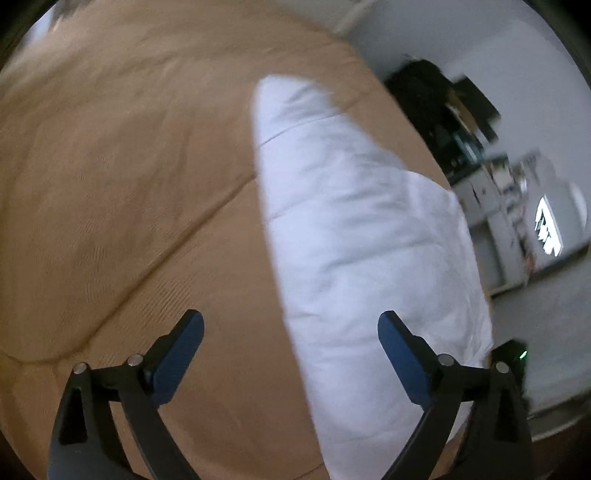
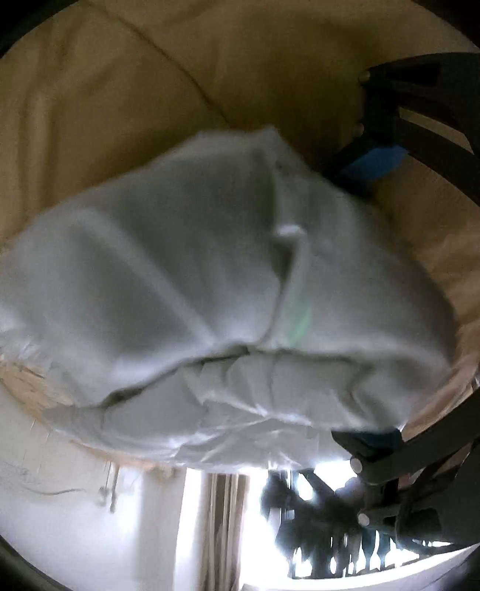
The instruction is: Fold large clothes
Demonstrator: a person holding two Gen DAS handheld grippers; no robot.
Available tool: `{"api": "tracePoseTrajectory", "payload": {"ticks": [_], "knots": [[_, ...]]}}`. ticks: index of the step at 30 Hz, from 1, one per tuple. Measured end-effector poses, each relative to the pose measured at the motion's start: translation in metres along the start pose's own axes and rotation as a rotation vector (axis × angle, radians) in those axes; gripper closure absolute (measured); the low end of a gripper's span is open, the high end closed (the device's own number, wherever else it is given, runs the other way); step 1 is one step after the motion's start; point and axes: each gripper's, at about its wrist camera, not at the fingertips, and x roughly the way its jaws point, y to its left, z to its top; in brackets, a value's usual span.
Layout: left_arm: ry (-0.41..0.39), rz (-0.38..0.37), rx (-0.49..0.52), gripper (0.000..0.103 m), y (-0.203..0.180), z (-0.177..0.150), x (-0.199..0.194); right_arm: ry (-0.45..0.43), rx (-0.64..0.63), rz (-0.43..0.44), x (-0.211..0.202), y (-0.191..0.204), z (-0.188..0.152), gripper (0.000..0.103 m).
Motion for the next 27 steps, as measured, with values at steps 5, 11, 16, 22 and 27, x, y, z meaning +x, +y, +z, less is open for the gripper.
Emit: {"api": "tracePoseTrajectory", "payload": {"ticks": [5, 11, 16, 22, 27], "knots": [[0.104, -0.14, -0.067, 0.005, 0.025, 0.031, 0.06, 0.006, -0.039, 0.046, 0.005, -0.003, 0.01, 0.0], [0.097, -0.366, -0.16, 0.001, 0.021, 0.074, 0.107, 0.003, -0.035, 0.079, 0.003, -0.014, 0.009, 0.0], [0.145, -0.419, -0.149, 0.0, -0.01, 0.077, 0.146, 0.004, -0.053, 0.1, 0.0, -0.014, 0.008, 0.013], [0.106, -0.546, -0.168, 0.026, -0.01, 0.097, 0.106, -0.051, -0.108, 0.133, -0.025, 0.008, 0.005, 0.038], [-0.026, -0.459, -0.114, 0.026, 0.007, 0.14, 0.03, -0.055, -0.204, 0.209, -0.018, 0.067, 0.01, 0.041]]}}
